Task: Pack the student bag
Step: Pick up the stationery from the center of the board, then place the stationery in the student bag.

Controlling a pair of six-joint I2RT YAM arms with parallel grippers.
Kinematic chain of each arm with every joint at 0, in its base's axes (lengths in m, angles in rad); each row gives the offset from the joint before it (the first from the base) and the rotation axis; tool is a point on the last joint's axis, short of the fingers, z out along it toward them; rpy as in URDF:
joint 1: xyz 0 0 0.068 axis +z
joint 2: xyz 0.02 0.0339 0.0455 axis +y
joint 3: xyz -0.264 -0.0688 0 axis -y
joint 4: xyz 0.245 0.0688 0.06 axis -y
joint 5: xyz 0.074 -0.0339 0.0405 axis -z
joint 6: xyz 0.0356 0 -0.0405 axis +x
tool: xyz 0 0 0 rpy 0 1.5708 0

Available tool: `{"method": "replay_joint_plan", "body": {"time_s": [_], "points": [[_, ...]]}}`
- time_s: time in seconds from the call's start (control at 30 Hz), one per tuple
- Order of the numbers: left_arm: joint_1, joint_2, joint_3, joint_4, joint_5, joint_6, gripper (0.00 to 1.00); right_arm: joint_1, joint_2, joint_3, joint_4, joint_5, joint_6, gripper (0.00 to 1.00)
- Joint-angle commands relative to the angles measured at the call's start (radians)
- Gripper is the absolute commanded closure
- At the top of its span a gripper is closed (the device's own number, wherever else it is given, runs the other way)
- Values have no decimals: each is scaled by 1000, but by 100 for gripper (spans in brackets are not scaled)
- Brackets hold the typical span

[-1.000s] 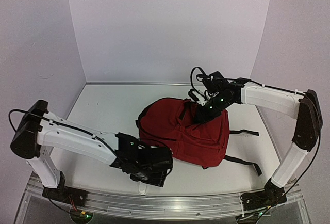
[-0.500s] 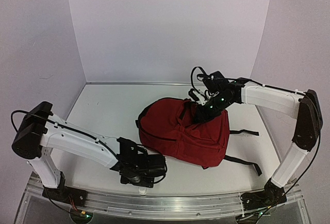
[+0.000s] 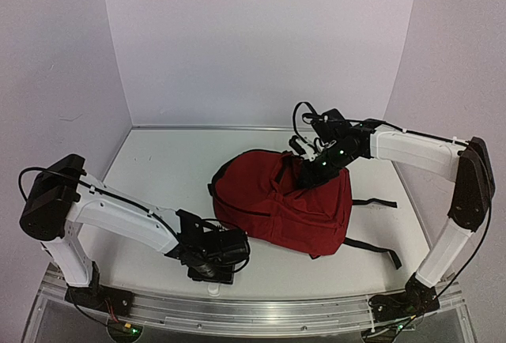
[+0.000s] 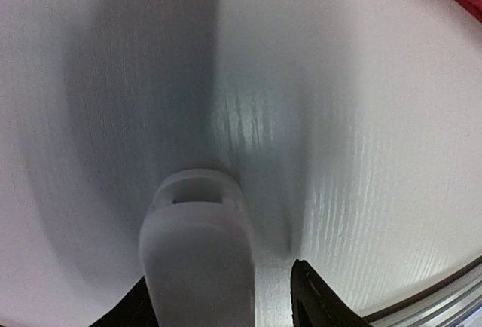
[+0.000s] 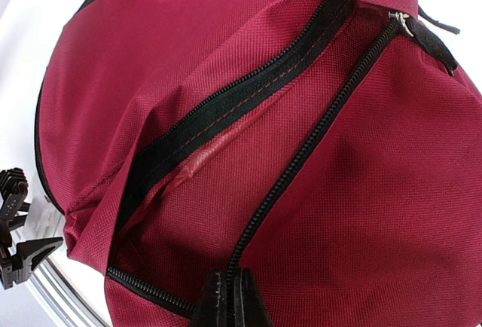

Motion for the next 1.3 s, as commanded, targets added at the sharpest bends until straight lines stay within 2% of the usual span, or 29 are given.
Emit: {"method": "replay_joint_plan", "body": {"time_s": [0.0, 0.27, 0.43, 0.63, 0.77, 0.87, 0.97, 1.13, 1.27], "points": [[28, 7, -6, 50, 22, 3, 53, -10, 1, 23, -13, 13, 1, 100], [82, 56, 56, -30, -24, 49, 84, -11, 8, 48, -13, 6, 4, 100], [100, 31, 126, -86, -81, 129, 96, -17, 13, 74, -13, -3, 10, 100], [136, -98, 201, -78, -92, 269, 100, -33, 7, 102, -11, -41, 22, 100], [244, -226, 185, 69, 1, 386, 100, -45, -2, 106, 0, -56, 34, 100], [340, -262, 203, 171, 76, 460, 100, -51, -11, 100, 19, -60, 52, 100], [407, -239, 276, 243, 124, 518, 100, -52, -27, 85, 49, -60, 73, 100], [448, -122, 445, 312, 142, 586, 100, -52, -70, 40, 99, -54, 83, 100], [492, -31, 502, 432, 261, 568, 100, -53, -106, 0, 139, -50, 90, 100]]}}
